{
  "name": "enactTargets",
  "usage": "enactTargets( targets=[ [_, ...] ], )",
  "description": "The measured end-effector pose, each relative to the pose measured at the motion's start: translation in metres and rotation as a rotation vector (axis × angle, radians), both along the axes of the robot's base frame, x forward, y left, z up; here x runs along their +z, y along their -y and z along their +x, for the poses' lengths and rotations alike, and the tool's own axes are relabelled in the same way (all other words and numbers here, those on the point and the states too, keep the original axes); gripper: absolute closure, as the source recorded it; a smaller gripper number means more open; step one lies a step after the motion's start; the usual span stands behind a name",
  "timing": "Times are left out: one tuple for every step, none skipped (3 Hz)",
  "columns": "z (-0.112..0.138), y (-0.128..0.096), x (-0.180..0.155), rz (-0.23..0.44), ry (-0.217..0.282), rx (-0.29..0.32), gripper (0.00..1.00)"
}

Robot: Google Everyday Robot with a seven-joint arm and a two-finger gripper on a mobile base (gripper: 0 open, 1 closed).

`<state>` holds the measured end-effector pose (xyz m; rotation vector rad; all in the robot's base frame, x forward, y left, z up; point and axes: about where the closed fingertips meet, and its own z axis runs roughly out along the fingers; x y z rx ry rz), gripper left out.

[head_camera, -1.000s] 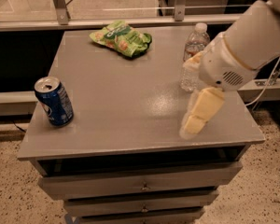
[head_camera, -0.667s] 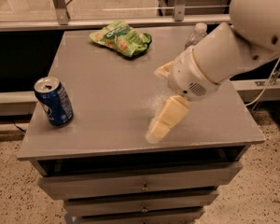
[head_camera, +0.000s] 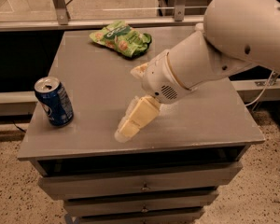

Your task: Move pepsi can near green rice chip bag

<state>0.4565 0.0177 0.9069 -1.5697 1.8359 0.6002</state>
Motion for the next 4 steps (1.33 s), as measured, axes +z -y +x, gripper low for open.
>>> enactTargets(
  targets=[
    [0.008, -0.022, 0.0, 0.051, 0.014, 0.007, 0.0],
    [0.032, -0.1, -0.006, 0.202, 0.047, 0.072, 0.0],
    [0.051, -0.15, -0.01, 0.301, 0.075, 0.117, 0.0],
    [0.059, -0.186, -0.02, 0.374, 0.079, 0.149, 0.0]
  ],
)
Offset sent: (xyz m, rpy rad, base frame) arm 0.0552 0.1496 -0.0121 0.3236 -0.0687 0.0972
